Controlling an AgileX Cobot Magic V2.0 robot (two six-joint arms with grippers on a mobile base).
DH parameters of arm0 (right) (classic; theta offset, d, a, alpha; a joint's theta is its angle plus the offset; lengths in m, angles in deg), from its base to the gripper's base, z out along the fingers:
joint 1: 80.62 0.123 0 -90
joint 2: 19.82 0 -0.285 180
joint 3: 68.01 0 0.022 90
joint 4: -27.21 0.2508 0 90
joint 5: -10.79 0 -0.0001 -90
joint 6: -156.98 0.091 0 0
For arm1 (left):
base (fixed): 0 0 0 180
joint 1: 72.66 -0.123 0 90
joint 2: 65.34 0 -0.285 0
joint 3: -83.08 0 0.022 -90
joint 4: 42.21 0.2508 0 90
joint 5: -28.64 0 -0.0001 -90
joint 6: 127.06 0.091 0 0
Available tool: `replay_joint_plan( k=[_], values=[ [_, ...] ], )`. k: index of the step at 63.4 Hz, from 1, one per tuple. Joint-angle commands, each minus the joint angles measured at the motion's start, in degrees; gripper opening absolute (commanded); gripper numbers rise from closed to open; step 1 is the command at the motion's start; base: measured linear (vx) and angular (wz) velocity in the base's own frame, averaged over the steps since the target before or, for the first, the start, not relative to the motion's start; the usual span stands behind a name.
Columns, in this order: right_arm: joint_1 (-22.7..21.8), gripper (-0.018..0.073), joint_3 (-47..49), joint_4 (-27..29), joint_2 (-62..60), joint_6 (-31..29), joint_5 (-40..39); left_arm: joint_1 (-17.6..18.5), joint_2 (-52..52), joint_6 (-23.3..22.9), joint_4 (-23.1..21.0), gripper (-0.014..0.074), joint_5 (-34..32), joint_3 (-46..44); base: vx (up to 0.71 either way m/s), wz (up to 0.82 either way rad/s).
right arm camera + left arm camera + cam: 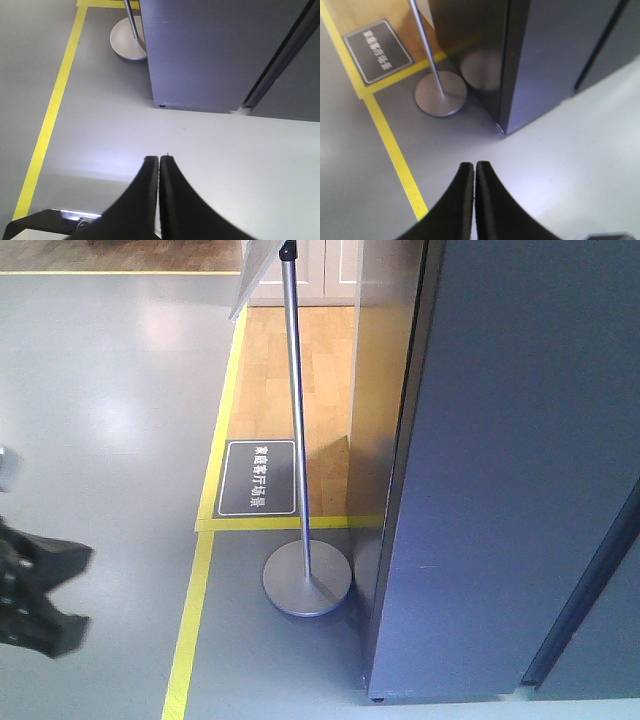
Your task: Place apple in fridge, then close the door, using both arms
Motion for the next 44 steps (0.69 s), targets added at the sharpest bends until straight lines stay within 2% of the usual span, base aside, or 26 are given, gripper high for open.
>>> replay_joint_plan(
  k=[1, 6, 16, 25, 34, 41, 44],
  values=[
    [0.07, -0.0003, 1.36, 0.10, 0.67, -0.27, -2.73, -3.23, -3.98, -0.15, -1.01, -0.0006, -4.76, 0.95, 0.00, 0.00],
    [0.07, -0.0003, 1.36, 0.10, 0.67, -0.27, -2.73, -7.01, -8.05, -0.15, -1.92, -0.0006, -10.12, 6.13, 0.00, 0.00],
    [0.07, -0.0003, 1.36, 0.10, 0.67, -0.27, -2.73, -12.15, -19.96, -0.15, -2.07, -0.0006, -23.60, 21.27, 0.00, 0.00],
    [0.07, -0.0003, 1.36, 0.10, 0.67, -0.27, -2.73, -16.00, -31.42, -0.15, -5.54, -0.0006, -33.46, 34.50, 0.00, 0.00],
    [0.07, -0.0003, 1.36, 0.10, 0.67, -0.27, -2.73, -19.07, -40.31, -0.15, -9.49, -0.0006, -39.26, 44.39, 0.00, 0.00],
    [0.07, -0.0003, 1.36, 0.10, 0.67, -0.32, -2.73, -20.33, -45.63, -0.15, -9.39, -0.0006, -42.07, 48.45, 0.00, 0.00],
    [0.07, -0.0003, 1.36, 0.10, 0.67, -0.32, -2.78, -20.86, -47.82, 0.21, -9.15, -0.0006, -40.97, 48.61, 0.00, 0.00]
  ],
)
